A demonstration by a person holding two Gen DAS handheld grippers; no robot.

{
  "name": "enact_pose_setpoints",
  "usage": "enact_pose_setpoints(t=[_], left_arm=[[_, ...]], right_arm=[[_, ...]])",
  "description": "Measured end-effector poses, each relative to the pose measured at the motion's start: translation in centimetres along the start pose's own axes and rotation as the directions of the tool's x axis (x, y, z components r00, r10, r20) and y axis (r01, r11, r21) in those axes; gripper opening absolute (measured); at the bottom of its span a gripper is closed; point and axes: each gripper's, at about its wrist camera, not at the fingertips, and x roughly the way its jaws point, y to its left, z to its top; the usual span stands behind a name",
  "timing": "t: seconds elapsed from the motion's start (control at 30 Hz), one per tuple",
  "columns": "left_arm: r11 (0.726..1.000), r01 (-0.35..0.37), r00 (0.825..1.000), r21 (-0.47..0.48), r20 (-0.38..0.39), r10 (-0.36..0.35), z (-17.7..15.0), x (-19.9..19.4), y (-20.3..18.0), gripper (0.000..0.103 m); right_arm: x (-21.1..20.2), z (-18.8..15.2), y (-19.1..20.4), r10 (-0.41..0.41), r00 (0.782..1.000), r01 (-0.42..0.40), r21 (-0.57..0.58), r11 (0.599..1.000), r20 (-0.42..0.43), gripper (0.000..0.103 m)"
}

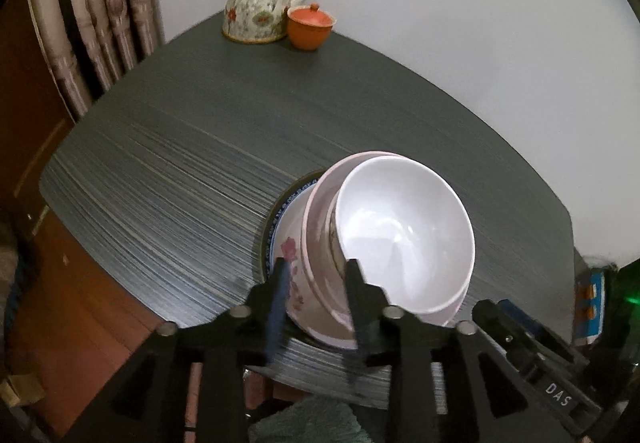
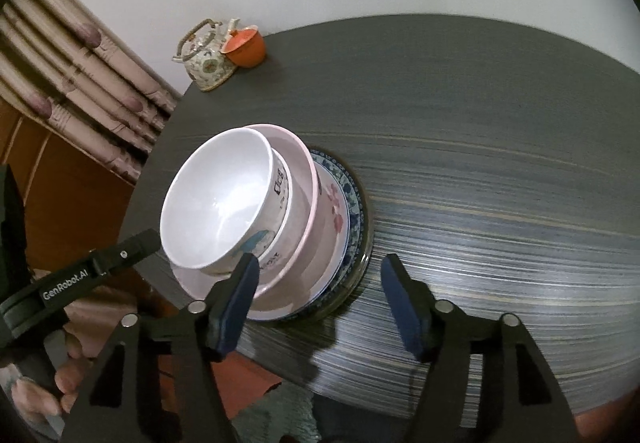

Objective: Organize plates and bowls

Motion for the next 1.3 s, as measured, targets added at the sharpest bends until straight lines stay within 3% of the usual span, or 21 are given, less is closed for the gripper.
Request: enact_pose_setpoints(t=[0.23,0.33,0.6,0.8,1.3], left_arm=[[0.995,-0.072,0.997,0.067,0.045,0.069,-1.3,-1.2,-0.9,0.043],[0.988,-0.121,0.990,0.098,0.078,0.113,-2.0,-1.5,-1.6,0.049],[0.975,-0.186,0.979,0.125,0.103,0.174,-3.4,-0.8,-2.0,0.050],[0.972,-0.201,0.977,0.123,0.103,0.189,-3.7,-0.4,-2.3,0.052],[0.972,-0.199,0.978,0.125,0.092,0.188,-3.6,-0.1,-2.8,0.053]], right_arm=[[-0.7,-1.2,0.0,-0.006,1.000,0.006,-0.028,1.000,0.015,0.076],[-0.8,-1.8,0.4,-0.015,0.999,0.016,-0.056,0.998,0.030,0.088],[-0.6,-3.5,1.3,-0.030,0.999,0.034,-0.119,0.992,0.038,0.100],[-0.7,-4.1,2.9,-0.034,0.998,0.043,-0.187,0.981,0.052,0.102],[-0.1,-4.5,4.1,-0.049,0.998,0.058,-0.233,0.971,0.048,0.102]])
